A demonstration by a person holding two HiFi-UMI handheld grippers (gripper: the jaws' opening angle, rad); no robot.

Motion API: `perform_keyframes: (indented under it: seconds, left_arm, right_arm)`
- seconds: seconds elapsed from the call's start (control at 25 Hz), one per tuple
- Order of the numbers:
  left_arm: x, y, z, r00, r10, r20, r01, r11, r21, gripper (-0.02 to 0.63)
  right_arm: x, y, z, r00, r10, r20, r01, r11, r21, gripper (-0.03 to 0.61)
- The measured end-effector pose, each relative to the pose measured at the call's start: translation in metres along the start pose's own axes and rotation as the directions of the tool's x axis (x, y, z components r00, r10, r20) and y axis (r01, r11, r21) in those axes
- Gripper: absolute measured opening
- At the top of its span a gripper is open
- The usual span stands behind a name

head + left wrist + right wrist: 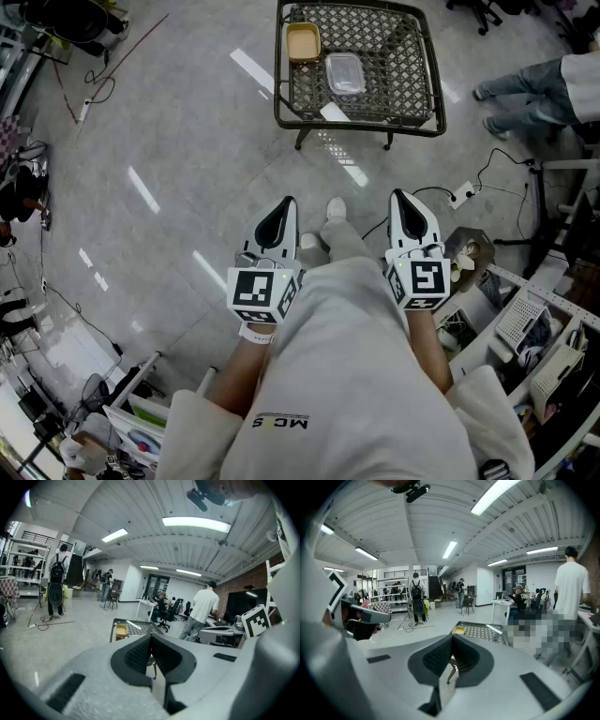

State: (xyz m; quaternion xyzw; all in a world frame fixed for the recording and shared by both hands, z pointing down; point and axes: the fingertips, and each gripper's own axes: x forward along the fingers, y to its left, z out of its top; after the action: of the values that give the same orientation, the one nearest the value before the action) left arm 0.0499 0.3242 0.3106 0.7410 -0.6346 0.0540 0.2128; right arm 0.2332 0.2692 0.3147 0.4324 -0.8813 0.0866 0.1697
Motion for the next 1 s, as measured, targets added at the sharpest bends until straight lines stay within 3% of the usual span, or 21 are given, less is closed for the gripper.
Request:
perform_keyframes:
  seconds: [0.16,0.44,1.0]
  left_arm:
    - [0.007,-0.012,0.006,1.0,-0.003,0.025,0.002,0.999,0.047,0.023]
    - [0.007,-0.021,0.015,1.0,0.01,0.027,-0.011,0.999,0.041,0.023]
    - [0.069,-0.016,0.052,0.999,0.04,0.002,-0.04,0.995,0.087,0.023]
  right_arm:
    - [0.009,-0.009,0.009,1.0,-0.001,0.022,0.001,1.0,0.01,0.015]
    - [0.02,-0.017,0.011,0.999,0.028,0.024,-0.028,1.0,0.003,0.015]
    - [0.078,-0.049,0.034,0.994,0.096,0.052,-0.099,0.994,0.052,0.015]
